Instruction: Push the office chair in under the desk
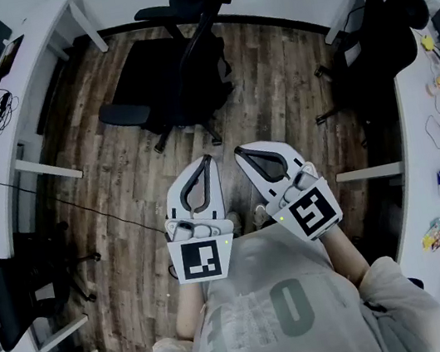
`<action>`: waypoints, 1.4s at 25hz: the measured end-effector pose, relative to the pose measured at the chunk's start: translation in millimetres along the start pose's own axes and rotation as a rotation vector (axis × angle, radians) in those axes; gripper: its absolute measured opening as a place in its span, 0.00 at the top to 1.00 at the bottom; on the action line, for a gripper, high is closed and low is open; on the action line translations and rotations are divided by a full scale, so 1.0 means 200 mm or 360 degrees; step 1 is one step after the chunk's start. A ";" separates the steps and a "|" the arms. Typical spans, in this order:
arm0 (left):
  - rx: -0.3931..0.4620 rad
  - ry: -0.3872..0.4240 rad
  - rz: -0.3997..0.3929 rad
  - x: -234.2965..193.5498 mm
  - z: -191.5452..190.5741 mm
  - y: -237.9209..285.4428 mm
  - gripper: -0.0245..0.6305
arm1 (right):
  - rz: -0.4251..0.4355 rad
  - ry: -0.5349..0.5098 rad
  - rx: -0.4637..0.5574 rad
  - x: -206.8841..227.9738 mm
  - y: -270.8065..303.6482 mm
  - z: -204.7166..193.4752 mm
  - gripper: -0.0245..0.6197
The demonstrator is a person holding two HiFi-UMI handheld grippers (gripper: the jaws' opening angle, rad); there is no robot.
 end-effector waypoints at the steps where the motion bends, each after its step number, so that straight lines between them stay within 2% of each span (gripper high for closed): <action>1: -0.0013 0.0042 -0.0004 0.01 0.00 0.01 0.94 | -0.0003 -0.0005 0.0001 0.01 0.00 -0.01 0.93; 5: -0.0033 0.0140 -0.0031 0.04 0.01 0.05 0.94 | -0.0017 0.0000 0.0001 0.05 -0.03 -0.03 0.93; 7: -0.0039 0.0130 -0.0037 0.07 0.00 0.06 0.94 | -0.0028 0.0013 -0.0006 0.08 -0.06 -0.06 0.93; 11: -0.0066 0.0030 -0.0017 0.12 -0.02 0.10 0.94 | -0.0067 0.0109 0.0037 0.15 -0.13 -0.10 0.93; 14: -0.0054 0.0123 -0.0052 0.17 -0.01 0.14 0.94 | -0.0107 0.0217 0.0095 0.23 -0.21 -0.14 0.93; 18: -0.0074 -0.0011 0.0004 0.21 -0.05 0.18 0.94 | -0.0184 0.0239 0.0107 0.32 -0.33 -0.21 0.93; 23: -0.0127 -0.0048 0.0030 0.26 -0.09 0.23 0.94 | -0.0293 0.0304 0.0079 0.44 -0.47 -0.33 0.93; 32: -0.0078 0.0062 -0.0056 0.28 -0.05 0.59 0.94 | -0.0404 0.0340 0.0046 0.75 -0.45 -0.46 0.93; 35: -0.0045 0.0049 -0.0084 0.27 -0.05 0.78 0.94 | -0.0429 0.0327 0.0044 0.90 -0.37 -0.50 0.93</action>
Point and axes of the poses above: the fingertips, and each gripper's own axes: y forward along the fingers, x to its right, z out of its top, the point moved 5 cm from there along -y, backward along the fingers, and after that the axes turned 3 degrees about z, right-handed, at the moved point
